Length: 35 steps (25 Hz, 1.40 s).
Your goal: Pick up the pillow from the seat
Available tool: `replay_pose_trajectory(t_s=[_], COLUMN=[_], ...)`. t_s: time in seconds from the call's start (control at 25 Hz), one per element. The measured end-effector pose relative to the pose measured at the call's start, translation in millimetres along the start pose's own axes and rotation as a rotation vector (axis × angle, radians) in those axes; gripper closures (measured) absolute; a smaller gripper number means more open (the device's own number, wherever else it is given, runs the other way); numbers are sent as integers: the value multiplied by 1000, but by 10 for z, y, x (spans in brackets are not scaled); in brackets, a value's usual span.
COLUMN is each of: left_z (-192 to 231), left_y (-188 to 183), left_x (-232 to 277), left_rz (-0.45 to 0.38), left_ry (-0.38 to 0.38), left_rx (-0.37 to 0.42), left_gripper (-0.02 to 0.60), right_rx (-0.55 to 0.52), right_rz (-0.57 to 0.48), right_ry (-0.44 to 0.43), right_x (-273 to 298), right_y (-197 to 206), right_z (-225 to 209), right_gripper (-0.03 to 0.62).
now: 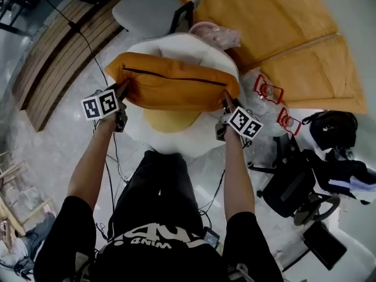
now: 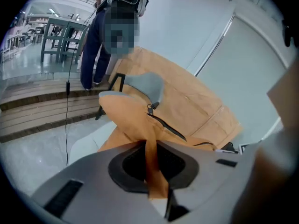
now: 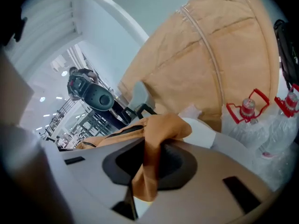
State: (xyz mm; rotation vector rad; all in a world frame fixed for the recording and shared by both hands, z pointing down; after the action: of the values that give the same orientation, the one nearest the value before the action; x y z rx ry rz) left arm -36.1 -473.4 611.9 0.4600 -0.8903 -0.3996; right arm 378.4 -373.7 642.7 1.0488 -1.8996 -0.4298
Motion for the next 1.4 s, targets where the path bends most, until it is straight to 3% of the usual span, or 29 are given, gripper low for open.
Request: replay_pose_trajectory(t_s=[0.16,0.36,0.6,0.96,1.16,1.4], left_z=[-365,-813,-1162,-1649,-1904,-1934], left_y=[-296,-636,-592,-353,-231,-254], left_x=[-672,-1528,-2300,-3358,-3697,-3745], left_rz=[-75,-205,-297,-399,-445,-447], left_ry=[47,53,138,220,221,202], left_rx=[44,160,267,353,369,402], left_gripper=[540,540,540,541,541,541], right_rx=[-27,-71,-132,-257,-280,-283], right_rz=[-75,-162,-277,-407,-454,-470], right_ry=[-48,-98,-142,-201,-213,-220], right_x=[-552,-1237,-2074,-3215,-3604,-3595], right_y=[-364,-641,-661,-814,-789,-806], right_z=[475,1033,1495,2121,2202,2219], right_gripper=[514,514,514,514,514,514])
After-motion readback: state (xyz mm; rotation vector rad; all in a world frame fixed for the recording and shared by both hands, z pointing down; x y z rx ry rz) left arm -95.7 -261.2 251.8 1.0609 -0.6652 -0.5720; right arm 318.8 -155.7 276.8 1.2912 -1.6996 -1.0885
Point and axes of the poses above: the fingertips, and each gripper's own axes: x forward along the fingers, z to its left, y out of its underside, the point moved 7 cm from there along -x, backward along the fingers, and after that the axes turned 3 degrees about -x, right-handed, at the moved point
